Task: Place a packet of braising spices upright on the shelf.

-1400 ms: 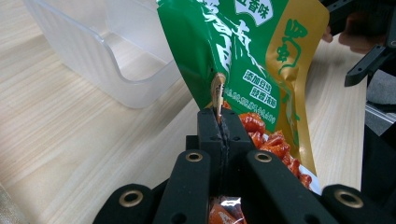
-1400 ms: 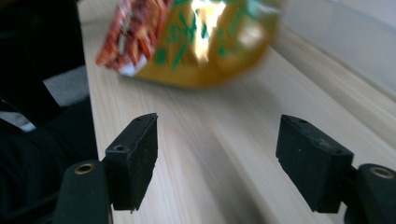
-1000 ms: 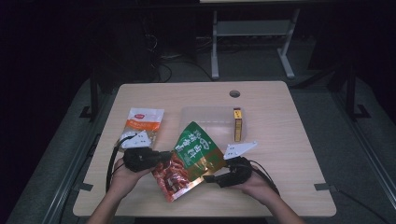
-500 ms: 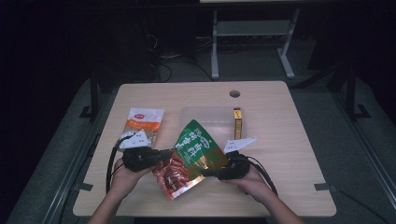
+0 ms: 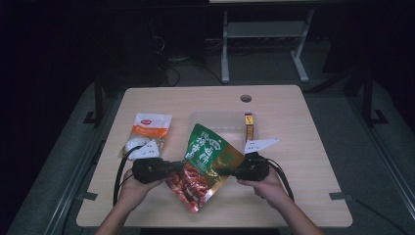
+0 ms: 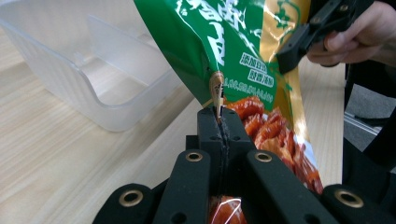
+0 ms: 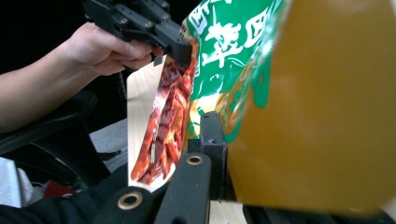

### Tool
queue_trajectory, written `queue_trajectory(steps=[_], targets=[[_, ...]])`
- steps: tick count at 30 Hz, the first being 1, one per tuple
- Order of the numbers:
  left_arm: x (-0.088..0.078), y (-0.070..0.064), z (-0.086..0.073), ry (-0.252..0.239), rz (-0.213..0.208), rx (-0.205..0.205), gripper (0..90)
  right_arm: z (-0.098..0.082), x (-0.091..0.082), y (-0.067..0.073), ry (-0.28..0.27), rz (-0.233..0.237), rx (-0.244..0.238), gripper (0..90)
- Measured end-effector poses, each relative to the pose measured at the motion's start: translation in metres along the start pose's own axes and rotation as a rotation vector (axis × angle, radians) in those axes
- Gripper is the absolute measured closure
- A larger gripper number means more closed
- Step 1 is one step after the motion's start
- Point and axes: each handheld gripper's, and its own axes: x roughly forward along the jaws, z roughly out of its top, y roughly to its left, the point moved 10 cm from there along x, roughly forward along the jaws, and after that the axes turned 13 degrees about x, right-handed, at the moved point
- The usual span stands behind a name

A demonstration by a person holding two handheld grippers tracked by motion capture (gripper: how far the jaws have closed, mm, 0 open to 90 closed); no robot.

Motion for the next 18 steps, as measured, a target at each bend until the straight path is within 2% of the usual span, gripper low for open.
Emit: queue_trajectory(steps=[3,7,12,13,17,18], targets=[[0.002,-0.003,-0.002,0.014,-0.011,0.003,89.6,0.003,-0.003,0.000,-0.008,-0.013,-0.007,89.5],[0.008,-0.006,-0.006,0.045,-0.024,0.027,89.5,0.010,-0.010,0.000,-0.030,-0.025,-0.018,89.6],[0.009,-0.006,-0.009,0.057,-0.028,0.031,89.0,0.010,-0.011,0.003,-0.017,-0.031,-0.040,89.9],[0.008,-0.005,-0.009,0.054,-0.022,0.042,88.4,0.011,-0.011,0.005,-0.014,-0.028,-0.047,90.0],[0.007,-0.002,-0.011,0.062,-0.003,0.040,80.8,0.014,-0.015,0.012,-0.012,-0.015,-0.086,90.0],[0.007,0.001,-0.012,0.058,0.015,0.035,79.4,0.014,-0.016,0.013,-0.007,-0.018,-0.099,90.0]])
